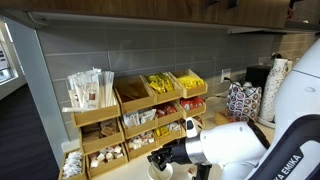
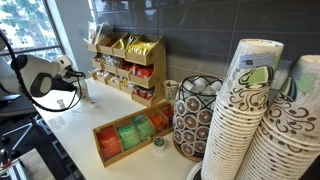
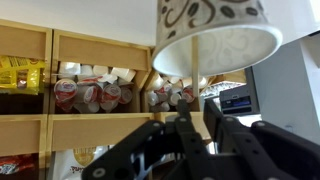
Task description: Place the straw in the cup
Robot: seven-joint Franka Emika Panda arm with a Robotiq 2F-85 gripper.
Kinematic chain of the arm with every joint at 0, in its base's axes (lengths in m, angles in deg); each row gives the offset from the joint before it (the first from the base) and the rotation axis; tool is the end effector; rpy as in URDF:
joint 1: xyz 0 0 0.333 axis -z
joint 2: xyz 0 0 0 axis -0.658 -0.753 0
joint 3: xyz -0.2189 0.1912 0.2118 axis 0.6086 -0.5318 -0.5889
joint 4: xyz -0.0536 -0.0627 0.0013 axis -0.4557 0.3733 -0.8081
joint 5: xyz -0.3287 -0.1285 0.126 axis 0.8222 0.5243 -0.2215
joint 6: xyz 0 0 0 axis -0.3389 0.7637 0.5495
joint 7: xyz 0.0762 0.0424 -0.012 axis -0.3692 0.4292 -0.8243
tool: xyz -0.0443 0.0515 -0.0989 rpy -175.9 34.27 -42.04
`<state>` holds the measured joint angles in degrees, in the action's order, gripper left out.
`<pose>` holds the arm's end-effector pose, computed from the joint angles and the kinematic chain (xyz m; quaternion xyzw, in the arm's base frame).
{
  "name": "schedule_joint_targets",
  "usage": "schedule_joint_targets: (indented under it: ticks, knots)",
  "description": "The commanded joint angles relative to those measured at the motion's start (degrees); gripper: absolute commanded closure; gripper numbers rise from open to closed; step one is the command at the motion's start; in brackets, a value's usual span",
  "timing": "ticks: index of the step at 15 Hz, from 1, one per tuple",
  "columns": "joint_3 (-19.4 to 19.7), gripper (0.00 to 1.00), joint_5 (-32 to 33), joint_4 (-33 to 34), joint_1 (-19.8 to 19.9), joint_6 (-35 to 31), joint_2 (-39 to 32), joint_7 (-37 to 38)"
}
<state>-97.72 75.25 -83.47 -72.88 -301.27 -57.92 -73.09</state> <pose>0.3814 0.2779 0.3978 -0.8436 -0.1992 -0.4756 0.1499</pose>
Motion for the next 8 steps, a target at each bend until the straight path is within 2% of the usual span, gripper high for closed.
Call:
schedule_joint_targets:
  ticks: [1, 4, 6, 7, 8]
  knots:
    - [-4.21, 0.43, 0.37, -0.44, 4.73, 1.62, 1.49, -0.28]
    - [-6.07, 0.21, 0.14, -1.66, 6.54, 4.53, 5.78, -0.43]
    - [-7.15, 0.06, 1.53, -2.31, 7.6, 8.7, 9.79, 0.99]
    - [-5.44, 0.01, 1.08, -2.39, 5.78, 11.6, 11.73, 0.48]
    - [-5.34, 0.0, 1.6, -2.34, 5.84, 14.54, 13.73, 1.17]
